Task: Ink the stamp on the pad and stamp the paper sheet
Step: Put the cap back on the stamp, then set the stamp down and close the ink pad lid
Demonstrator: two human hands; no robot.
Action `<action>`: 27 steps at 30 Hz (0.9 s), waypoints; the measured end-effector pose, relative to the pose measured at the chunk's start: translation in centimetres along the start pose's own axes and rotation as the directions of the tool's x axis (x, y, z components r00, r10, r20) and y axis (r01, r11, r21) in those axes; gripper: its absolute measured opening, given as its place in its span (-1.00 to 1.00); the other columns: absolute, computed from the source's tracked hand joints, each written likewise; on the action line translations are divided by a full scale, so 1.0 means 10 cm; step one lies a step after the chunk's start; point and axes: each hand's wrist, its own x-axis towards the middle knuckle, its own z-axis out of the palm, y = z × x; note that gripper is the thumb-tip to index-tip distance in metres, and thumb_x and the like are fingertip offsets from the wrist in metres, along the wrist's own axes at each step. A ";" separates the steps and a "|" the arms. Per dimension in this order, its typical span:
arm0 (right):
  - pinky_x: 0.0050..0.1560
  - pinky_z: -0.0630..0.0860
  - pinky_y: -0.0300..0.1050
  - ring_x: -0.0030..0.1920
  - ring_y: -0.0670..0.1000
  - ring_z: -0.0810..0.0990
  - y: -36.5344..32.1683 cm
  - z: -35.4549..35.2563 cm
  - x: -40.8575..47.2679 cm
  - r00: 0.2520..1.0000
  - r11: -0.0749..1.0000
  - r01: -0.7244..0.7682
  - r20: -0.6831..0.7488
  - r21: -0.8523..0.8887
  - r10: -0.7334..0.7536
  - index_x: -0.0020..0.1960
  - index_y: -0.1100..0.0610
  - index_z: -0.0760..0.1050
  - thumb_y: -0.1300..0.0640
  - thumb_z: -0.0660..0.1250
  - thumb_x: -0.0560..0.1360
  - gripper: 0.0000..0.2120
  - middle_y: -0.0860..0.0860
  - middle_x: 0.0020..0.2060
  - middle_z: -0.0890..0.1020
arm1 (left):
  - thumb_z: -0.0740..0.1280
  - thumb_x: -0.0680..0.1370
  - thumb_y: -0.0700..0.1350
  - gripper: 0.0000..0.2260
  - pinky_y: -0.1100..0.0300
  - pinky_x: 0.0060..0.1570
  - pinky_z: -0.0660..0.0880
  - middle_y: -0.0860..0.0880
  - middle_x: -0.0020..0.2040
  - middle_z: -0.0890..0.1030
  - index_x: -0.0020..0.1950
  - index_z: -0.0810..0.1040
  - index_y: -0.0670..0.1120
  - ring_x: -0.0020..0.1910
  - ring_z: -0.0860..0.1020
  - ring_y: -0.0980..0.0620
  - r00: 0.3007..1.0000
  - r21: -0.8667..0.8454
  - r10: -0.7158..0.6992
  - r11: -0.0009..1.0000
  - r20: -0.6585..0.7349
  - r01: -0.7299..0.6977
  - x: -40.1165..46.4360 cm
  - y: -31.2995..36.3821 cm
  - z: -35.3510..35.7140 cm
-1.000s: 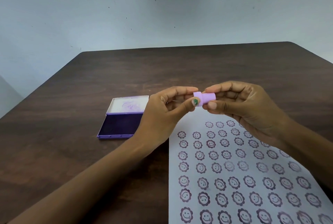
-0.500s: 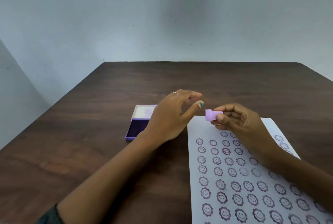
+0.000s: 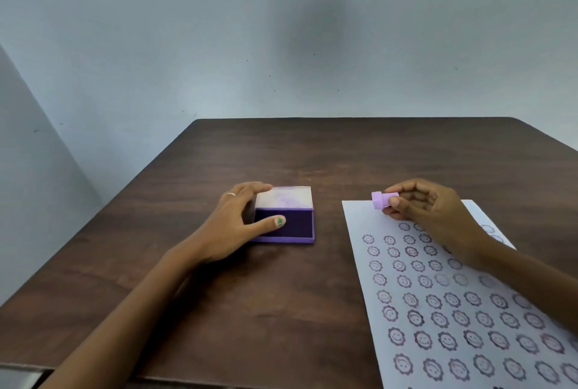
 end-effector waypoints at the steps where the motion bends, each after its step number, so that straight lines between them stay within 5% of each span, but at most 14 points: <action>1: -0.11 0.62 -0.25 -0.12 0.00 0.69 -0.01 -0.01 0.01 1.000 1.000 -0.009 0.002 -0.006 0.009 -0.02 0.10 0.57 0.15 0.37 0.41 -0.85 0.10 -0.10 0.70 | 0.33 0.32 0.34 -0.32 0.20 0.26 0.19 0.14 0.42 0.27 0.38 0.30 0.15 0.37 0.21 0.12 1.000 -0.018 -0.018 1.000 0.003 0.018 -0.04 -0.04 -0.01; 12: -0.08 0.61 -0.13 -0.12 0.00 0.67 -0.43 0.28 0.24 0.982 0.949 0.157 0.145 -0.274 -0.121 0.04 0.09 0.60 0.11 0.38 0.43 -0.81 0.03 -0.10 0.71 | 0.41 0.20 0.36 -0.26 0.10 0.37 0.23 0.20 0.43 0.21 0.34 0.33 0.24 0.38 0.20 0.15 1.000 0.028 0.008 1.000 0.027 -0.008 -0.08 -0.09 -0.02; 17: -0.16 0.43 -0.50 -0.14 -0.19 0.59 -0.44 0.59 0.28 0.945 0.809 0.311 0.250 -0.498 -0.209 0.06 0.05 0.60 0.15 0.37 0.45 -0.81 -0.11 -0.11 0.64 | 0.41 0.21 0.36 -0.27 0.07 0.37 0.23 0.19 0.44 0.21 0.34 0.33 0.23 0.38 0.21 0.12 1.000 0.055 0.014 0.998 0.024 -0.015 -0.08 -0.08 -0.02; 27: 0.09 0.46 -0.12 0.08 -0.04 0.54 -0.39 0.70 0.22 0.948 0.757 0.294 0.279 -0.583 -0.154 0.26 0.02 0.45 -0.09 0.33 0.44 -0.57 -0.04 0.12 0.61 | 0.44 0.26 0.32 -0.30 0.14 0.32 0.21 0.17 0.45 0.23 0.34 0.32 0.23 0.37 0.23 0.13 0.999 0.088 0.031 0.996 0.026 -0.033 -0.07 -0.11 -0.01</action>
